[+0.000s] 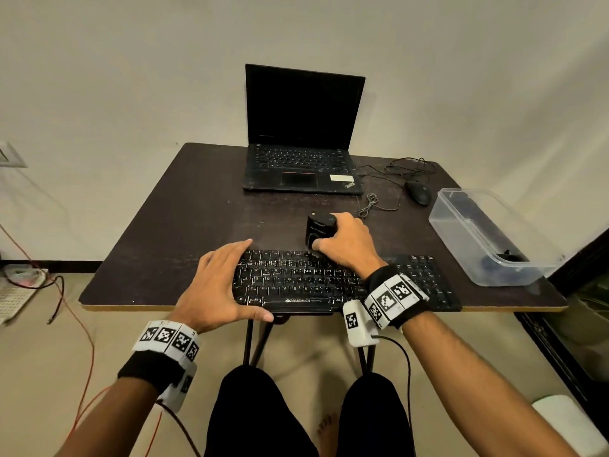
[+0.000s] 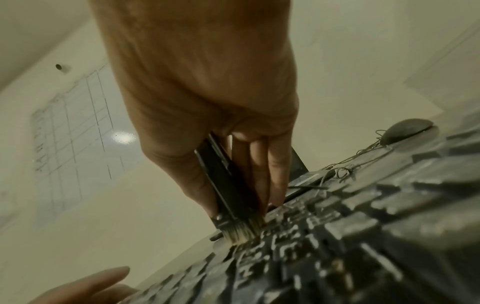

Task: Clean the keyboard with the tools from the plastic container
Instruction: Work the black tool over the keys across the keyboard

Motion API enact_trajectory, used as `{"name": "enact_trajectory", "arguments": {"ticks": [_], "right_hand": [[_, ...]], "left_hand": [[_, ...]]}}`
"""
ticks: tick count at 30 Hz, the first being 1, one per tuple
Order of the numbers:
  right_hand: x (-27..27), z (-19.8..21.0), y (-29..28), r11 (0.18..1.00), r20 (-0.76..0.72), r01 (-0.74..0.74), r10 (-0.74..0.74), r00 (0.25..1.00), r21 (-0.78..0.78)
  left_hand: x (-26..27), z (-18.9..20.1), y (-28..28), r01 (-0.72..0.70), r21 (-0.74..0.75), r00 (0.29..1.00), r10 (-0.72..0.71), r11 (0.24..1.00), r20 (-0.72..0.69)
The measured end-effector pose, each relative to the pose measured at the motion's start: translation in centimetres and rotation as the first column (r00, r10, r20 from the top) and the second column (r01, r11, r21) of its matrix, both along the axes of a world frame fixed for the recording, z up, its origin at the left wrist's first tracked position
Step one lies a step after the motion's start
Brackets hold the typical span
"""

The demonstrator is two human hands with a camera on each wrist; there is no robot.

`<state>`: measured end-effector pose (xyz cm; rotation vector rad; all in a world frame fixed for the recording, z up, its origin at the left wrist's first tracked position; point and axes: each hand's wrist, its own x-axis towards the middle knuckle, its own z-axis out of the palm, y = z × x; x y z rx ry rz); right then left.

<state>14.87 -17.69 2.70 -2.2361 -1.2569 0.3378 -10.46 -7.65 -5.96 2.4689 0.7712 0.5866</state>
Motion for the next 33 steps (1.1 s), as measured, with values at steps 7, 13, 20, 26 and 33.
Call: {"name": "enact_trajectory", "arguments": {"ticks": [7,13,20,26,33], "right_hand": [[-0.2,0.4,1.0,1.0,-0.024,-0.016,0.016,1.0,-0.021],[-1.1,0.3,1.8,0.998,-0.045,-0.055,0.053,0.998,-0.043],[-1.6,0.4,2.3,0.991,-0.07,-0.129,0.126,0.99,-0.047],[-2.2,0.7,2.9,0.972,-0.1,-0.217,0.208,0.973,-0.089],[-2.3,0.6,3.3,0.977,-0.063,-0.197,0.192,0.979,-0.08]], "left_hand": [[0.0,-0.3,-0.3,-0.042,0.086,0.999,0.042,0.995,-0.004],[-0.3,-0.4,-0.8,-0.089,0.114,0.996,0.092,0.989,-0.017],[-0.4,-0.3,-1.4,-0.12,0.154,0.992,0.125,0.981,-0.024],[-0.4,-0.2,-1.5,-0.156,0.148,0.987,0.158,0.977,-0.005],[-0.2,-0.9,-2.0,-0.188,0.215,0.98,0.199,0.958,-0.029]]}}
